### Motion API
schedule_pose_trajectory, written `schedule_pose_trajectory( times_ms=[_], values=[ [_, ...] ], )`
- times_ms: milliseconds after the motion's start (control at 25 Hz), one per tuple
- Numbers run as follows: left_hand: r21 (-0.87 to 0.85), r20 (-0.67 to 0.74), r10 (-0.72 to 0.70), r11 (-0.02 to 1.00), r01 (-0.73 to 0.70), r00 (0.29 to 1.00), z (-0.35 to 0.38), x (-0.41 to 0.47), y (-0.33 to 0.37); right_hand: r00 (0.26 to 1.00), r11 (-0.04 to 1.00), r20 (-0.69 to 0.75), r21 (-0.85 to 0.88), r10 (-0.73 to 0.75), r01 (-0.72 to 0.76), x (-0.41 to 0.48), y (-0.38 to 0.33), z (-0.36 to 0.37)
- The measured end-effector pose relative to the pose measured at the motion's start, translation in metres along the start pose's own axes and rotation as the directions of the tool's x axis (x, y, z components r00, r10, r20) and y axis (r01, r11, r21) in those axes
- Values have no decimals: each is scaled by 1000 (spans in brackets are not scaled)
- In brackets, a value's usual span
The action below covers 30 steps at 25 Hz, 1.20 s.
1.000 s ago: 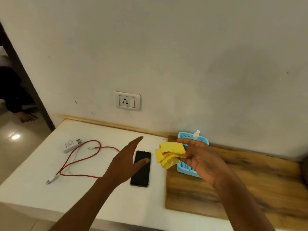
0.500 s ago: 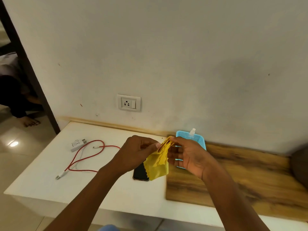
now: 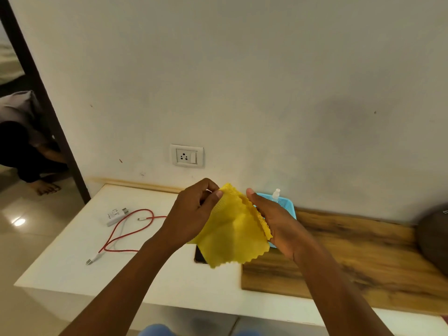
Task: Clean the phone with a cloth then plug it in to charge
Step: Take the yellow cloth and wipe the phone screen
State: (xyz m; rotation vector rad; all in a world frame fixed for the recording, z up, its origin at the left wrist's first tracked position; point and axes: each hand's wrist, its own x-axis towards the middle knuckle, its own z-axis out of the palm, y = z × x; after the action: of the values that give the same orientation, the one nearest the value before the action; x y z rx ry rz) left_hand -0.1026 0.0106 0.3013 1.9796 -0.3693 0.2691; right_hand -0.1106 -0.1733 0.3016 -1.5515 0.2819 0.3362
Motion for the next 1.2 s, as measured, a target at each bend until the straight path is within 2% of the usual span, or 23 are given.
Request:
schedule_pose_trajectory(
  times_ms=[120, 320, 480, 640, 720, 800, 920, 1000, 1080, 1120, 1200],
  values=[
    [11, -48, 29, 1000, -28, 998, -2, 0, 9, 963, 905, 209, -353, -170, 236, -8, -2, -3],
    [102, -68, 38, 994, -31, 997, -4, 0, 16, 898, 885, 403, -335, -175, 323, -13, -8, -9],
    [110, 24, 5, 994, -8, 1000, 6, 0, 14, 882, 969, 463, -166, -85, 181, -13, 0, -7],
    [110, 127, -94, 991, 80, 987, 13, 4, 4, 922, 979, 387, -185, -10, 88, -8, 12, -7],
    [174, 73, -141, 977, 127, 987, 14, 6, -1, 940, 991, 341, -128, 19, 27, -2, 14, -12],
    [206, -72, -141, 966, 153, 987, 14, 8, -3, 952, 999, 306, 7, 30, -34, 3, 15, -17],
    [21, -166, -20, 999, 24, 986, 12, 3, -1, 968, 972, 251, 229, 0, -59, 12, 18, -20],
    [-16, -78, 90, 996, -91, 993, 11, -10, -1, 964, 928, 265, 365, -23, -78, 17, 19, -21],
    [134, 90, 181, 972, -192, 979, 14, -27, -3, 958, 907, 280, 415, -55, -69, 19, 20, -20],
    [251, 168, 239, 928, -275, 957, 17, -32, -5, 965, 909, 256, 413, -59, -54, 21, 22, -21],
    [407, 237, 349, 812, -419, 907, 22, -37, -11, 978, 922, 204, 385, -48, -36, 25, 25, -20]
  ],
)
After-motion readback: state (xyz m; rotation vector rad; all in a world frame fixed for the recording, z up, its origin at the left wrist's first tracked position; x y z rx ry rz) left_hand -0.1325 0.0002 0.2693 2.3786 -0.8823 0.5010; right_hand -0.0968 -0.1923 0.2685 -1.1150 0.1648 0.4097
